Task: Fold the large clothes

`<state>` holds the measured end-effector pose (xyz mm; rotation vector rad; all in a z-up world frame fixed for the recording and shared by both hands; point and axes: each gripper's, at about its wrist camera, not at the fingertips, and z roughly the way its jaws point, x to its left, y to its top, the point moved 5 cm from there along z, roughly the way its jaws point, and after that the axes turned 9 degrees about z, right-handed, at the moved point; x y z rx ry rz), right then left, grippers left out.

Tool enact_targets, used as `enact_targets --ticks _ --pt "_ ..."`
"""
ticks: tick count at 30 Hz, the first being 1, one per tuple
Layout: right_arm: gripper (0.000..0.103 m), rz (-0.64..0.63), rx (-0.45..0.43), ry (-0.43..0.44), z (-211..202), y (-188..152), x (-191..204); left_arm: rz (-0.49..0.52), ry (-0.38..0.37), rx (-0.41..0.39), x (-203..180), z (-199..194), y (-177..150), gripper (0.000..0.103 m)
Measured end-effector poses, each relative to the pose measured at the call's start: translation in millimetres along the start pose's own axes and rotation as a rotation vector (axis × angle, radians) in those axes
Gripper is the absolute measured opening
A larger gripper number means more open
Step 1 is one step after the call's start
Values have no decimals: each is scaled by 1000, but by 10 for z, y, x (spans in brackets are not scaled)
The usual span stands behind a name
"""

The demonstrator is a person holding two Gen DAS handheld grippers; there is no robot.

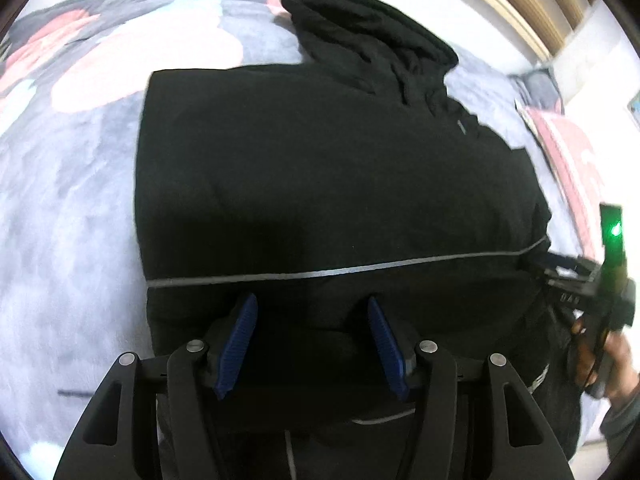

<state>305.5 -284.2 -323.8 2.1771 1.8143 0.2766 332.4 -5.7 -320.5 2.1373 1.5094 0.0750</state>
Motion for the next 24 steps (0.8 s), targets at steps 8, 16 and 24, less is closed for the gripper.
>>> enact_targets --ticks 8,16,24 --pt "79 44 78 53 -527 -168 -244 62 29 -36 -79 -778 -83 59" --pt "79 65 -149 185 -1412 1007 -206 73 52 -200 105 -1371 967 61" --pt "69 102 -206 267 -761 2318 78 -41 54 -213 370 -532 2245 65"
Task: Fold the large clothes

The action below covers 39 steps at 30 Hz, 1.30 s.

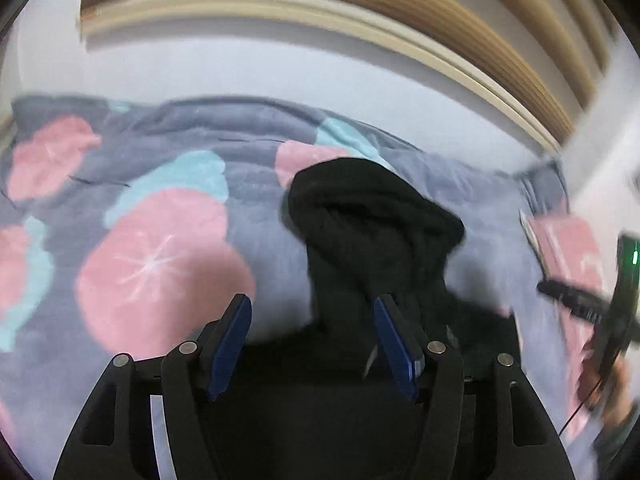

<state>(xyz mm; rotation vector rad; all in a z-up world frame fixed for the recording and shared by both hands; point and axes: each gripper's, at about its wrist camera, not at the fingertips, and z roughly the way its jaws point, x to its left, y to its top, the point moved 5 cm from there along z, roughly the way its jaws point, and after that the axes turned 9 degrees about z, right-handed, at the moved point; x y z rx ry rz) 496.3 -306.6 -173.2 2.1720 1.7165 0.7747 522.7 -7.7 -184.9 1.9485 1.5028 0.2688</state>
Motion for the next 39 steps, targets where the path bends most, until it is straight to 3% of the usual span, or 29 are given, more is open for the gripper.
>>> enact_targets --ticks 7,11,13,14,15,17,21,22,24,25,28,31,33,35,39 --pt "68 107 52 49 898 326 -99 -66 -12 55 176 1192 384 65" --pt "68 120 69 44 1294 444 -38 -116 -41 61 231 1574 432 65" --pt "43 107 88 -4 1513 496 2 -119 -30 68 273 1753 462 65" --pt "7 94 117 -26 1622 499 19 -117 -8 76 321 1857 477 54" --pt "7 92 126 -55 1679 503 -3 -121 9 80 375 1913 481 16" --pt "5 131 110 -23 1635 509 -81 -194 -84 84 495 1907 438 10" --pt "5 125 4 65 1282 372 -204 -176 -190 1 542 1502 345 13" --pt "5 106 6 52 1327 314 -202 -163 -195 15 545 1520 294 13" --pt "5 70 91 -3 1686 136 -206 -136 -149 142 581 1854 133 14" --pt "5 80 135 7 1833 73 -220 -158 -163 209 614 2092 17 15" --pt "8 85 159 27 1914 49 -233 -158 -191 174 628 2076 39 16" --pt "25 58 175 39 1768 83 -258 -60 -167 156 570 1812 50 24" --pt "34 41 168 44 1621 90 -296 11 -109 157 541 1621 14 40" --pt "47 25 144 71 1422 98 -315 61 -76 128 538 1387 0 43" --pt "50 2 43 113 1018 284 -186 133 -80 41 392 1036 269 43"
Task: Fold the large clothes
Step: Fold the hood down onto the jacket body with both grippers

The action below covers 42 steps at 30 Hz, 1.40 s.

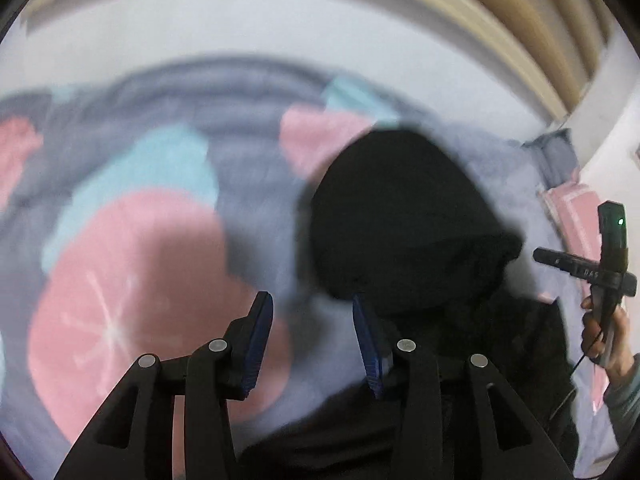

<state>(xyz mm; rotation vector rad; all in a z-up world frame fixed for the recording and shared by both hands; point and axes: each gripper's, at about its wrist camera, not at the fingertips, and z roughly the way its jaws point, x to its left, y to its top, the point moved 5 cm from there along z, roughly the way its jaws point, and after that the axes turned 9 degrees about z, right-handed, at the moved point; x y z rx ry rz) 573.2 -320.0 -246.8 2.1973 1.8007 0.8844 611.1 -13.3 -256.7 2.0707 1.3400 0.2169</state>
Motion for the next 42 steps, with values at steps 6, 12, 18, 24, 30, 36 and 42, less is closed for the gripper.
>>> enact_targets --ticks 6,12,18,24,30,36,42 --pt "63 -37 -57 70 137 364 642 -17 -73 -103 -349 186 611 60" --pt "62 -114 138 -37 984 -22 645 -108 -91 55 -273 1016 64 59" --pt "61 -96 122 -20 1140 -229 450 -45 -65 -40 -286 1043 -86 60" --pt "62 -124 109 -28 841 -222 496 -19 -41 -22 -337 941 -43 60" --pt "62 -115 28 11 398 -120 345 -57 -34 -122 -271 410 -45 60" --pt "62 -68 132 -67 937 -312 71 -178 -83 19 1 927 -259 60" --pt "72 39 151 -21 941 -349 -83 -140 -66 -4 -39 837 -253 60"
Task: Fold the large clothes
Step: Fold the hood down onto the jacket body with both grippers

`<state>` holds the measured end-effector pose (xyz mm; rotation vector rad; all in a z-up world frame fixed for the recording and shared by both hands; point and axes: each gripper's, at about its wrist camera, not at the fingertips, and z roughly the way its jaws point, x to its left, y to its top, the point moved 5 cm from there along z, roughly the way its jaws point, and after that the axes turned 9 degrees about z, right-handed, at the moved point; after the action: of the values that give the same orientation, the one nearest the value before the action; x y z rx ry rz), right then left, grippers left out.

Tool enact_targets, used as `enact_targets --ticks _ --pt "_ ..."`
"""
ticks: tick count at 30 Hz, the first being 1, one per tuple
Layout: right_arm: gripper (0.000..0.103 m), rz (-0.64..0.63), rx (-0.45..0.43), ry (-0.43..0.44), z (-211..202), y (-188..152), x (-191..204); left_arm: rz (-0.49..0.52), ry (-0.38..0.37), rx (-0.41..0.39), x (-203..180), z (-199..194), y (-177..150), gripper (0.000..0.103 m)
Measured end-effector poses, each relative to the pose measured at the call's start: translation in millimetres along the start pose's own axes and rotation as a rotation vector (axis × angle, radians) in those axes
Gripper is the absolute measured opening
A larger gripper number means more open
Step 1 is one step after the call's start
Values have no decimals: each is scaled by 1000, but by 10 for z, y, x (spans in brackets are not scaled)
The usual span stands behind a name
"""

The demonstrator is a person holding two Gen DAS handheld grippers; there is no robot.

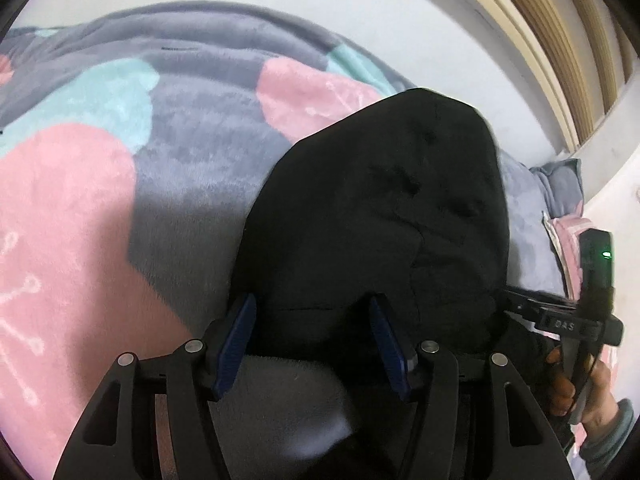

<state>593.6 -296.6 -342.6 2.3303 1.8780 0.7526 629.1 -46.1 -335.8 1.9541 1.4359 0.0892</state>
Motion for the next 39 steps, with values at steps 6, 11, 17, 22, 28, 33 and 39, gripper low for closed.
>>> enact_targets --ticks 6,11,17,22,28,33,39 --pt "72 -2 -40 157 -505 65 -23 -37 -63 -51 -14 -537 267 60" --pt "72 -104 -87 149 -765 368 91 -10 -86 -87 86 -764 763 68" --pt "72 -115 -51 117 -471 883 125 -76 -207 -6 234 -260 1056 69" --pt "72 -107 69 135 -21 1049 307 -134 -303 96 232 297 967 69" --pt "43 -210 122 105 258 801 427 -35 -270 83 38 355 841 30" --pt "16 -350 -44 76 -419 519 655 153 -215 -3 -315 -221 727 12" --pt "13 -469 -243 27 -1475 -200 836 329 -163 -100 -913 -1186 263 11"
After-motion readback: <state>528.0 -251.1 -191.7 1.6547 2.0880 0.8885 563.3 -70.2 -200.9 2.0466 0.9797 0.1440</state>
